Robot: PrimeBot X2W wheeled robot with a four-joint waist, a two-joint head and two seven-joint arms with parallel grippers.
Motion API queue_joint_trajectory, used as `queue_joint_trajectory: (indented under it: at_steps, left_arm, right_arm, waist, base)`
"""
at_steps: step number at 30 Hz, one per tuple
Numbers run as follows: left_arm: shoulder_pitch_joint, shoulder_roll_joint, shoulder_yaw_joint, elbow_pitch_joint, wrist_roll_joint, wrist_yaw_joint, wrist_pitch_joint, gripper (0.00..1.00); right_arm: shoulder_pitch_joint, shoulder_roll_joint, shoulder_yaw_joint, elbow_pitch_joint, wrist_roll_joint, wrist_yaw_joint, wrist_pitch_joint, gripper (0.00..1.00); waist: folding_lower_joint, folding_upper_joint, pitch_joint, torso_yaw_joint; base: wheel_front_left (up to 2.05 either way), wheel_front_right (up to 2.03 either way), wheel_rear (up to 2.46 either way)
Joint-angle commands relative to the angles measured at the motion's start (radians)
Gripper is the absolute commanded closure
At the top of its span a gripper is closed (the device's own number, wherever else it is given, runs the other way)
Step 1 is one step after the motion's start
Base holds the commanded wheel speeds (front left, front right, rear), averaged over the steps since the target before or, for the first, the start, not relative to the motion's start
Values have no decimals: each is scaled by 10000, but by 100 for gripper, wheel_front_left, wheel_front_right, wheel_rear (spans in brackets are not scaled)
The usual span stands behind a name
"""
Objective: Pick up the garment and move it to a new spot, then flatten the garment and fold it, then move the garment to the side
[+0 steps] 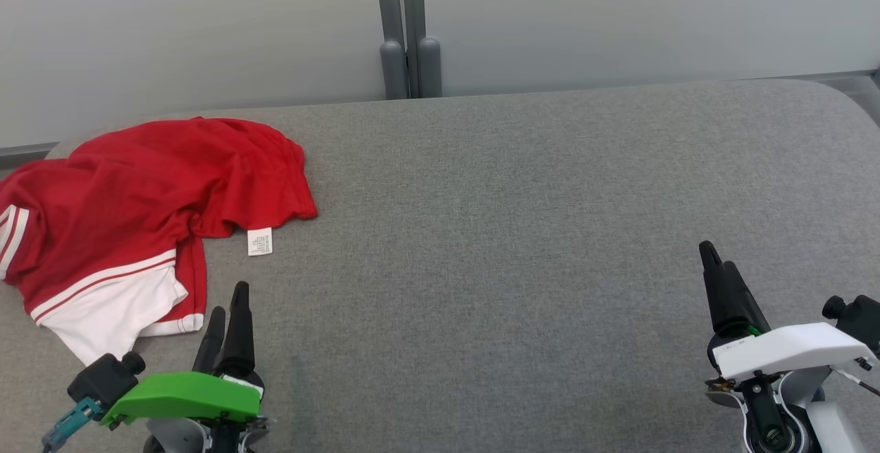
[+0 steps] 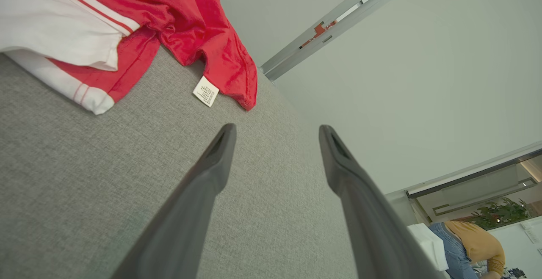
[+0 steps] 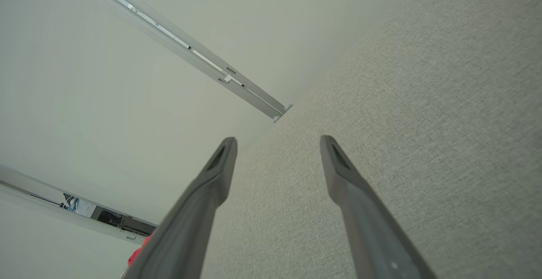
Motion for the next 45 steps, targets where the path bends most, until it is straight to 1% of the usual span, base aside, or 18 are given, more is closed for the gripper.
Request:
queue_joint_trajectory:
  at_steps: [1, 11, 25, 36, 45]
  left_arm:
    - [-36, 100, -74, -121, 456, 2, -124, 0]
    - [-119, 310, -436, -24, 2061, 24, -466, 0]
    - [-52, 479, -866, 10, 3857, 77, -894, 0]
    - [60, 567, -1119, 14, 5087, 167, -1194, 0]
    - [152, 597, -1162, 22, 5885, 194, -1418, 0]
  right_arm:
    - [-84, -126, 42, -202, -451, 3, -128, 0]
    - [8, -301, 184, -79, -1905, 4, -472, 0]
    - [120, -481, 283, -87, -3620, 4, -908, 0]
    - [199, -554, 384, -43, -4728, 4, -1201, 0]
    - [308, -608, 378, -92, -5581, 4, -1436, 0]
  waist:
    - [0, 0, 0, 7]
    - [0, 0, 23, 15]
    - [0, 0, 15, -40]
    - [0, 0, 5, -15]
    - [0, 0, -4, -30]
  base:
    - [0, 0, 0]
    - [0, 0, 0]
    - [0, 0, 0]
    - [0, 0, 0]
    - [0, 0, 0]
